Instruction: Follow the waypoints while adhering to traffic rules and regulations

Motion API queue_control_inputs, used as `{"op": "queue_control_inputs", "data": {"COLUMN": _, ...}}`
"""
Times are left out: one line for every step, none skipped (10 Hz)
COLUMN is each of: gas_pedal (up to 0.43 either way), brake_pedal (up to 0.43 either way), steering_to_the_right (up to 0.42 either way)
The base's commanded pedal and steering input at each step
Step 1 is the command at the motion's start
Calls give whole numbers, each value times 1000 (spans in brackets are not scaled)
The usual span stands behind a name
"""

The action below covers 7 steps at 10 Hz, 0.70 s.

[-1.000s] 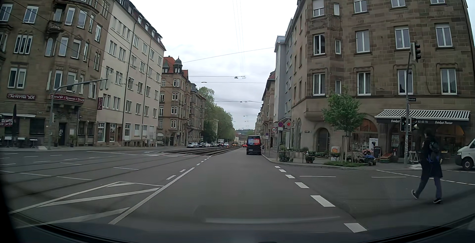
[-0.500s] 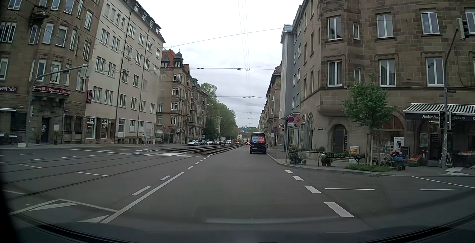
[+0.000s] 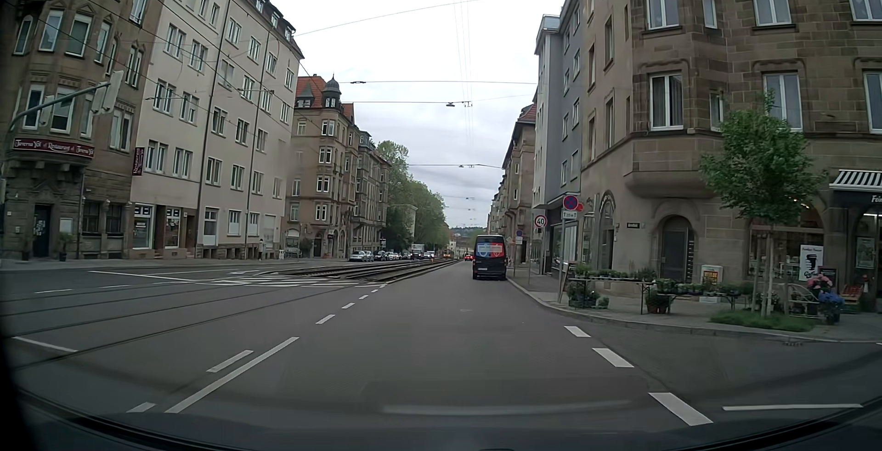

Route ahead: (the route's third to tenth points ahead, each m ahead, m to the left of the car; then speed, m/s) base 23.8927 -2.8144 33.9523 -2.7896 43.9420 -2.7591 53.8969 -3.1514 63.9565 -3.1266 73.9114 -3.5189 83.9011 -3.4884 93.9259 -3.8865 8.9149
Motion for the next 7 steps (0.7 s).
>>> {"op": "queue_control_inputs", "data": {"gas_pedal": 177, "brake_pedal": 0, "steering_to_the_right": -16}}
{"op": "queue_control_inputs", "data": {"gas_pedal": 150, "brake_pedal": 0, "steering_to_the_right": -16}}
{"op": "queue_control_inputs", "data": {"gas_pedal": 150, "brake_pedal": 0, "steering_to_the_right": -16}}
{"op": "queue_control_inputs", "data": {"gas_pedal": 150, "brake_pedal": 0, "steering_to_the_right": -17}}
{"op": "queue_control_inputs", "data": {"gas_pedal": 118, "brake_pedal": 0, "steering_to_the_right": -17}}
{"op": "queue_control_inputs", "data": {"gas_pedal": 110, "brake_pedal": 0, "steering_to_the_right": -17}}
{"op": "queue_control_inputs", "data": {"gas_pedal": 98, "brake_pedal": 0, "steering_to_the_right": -17}}
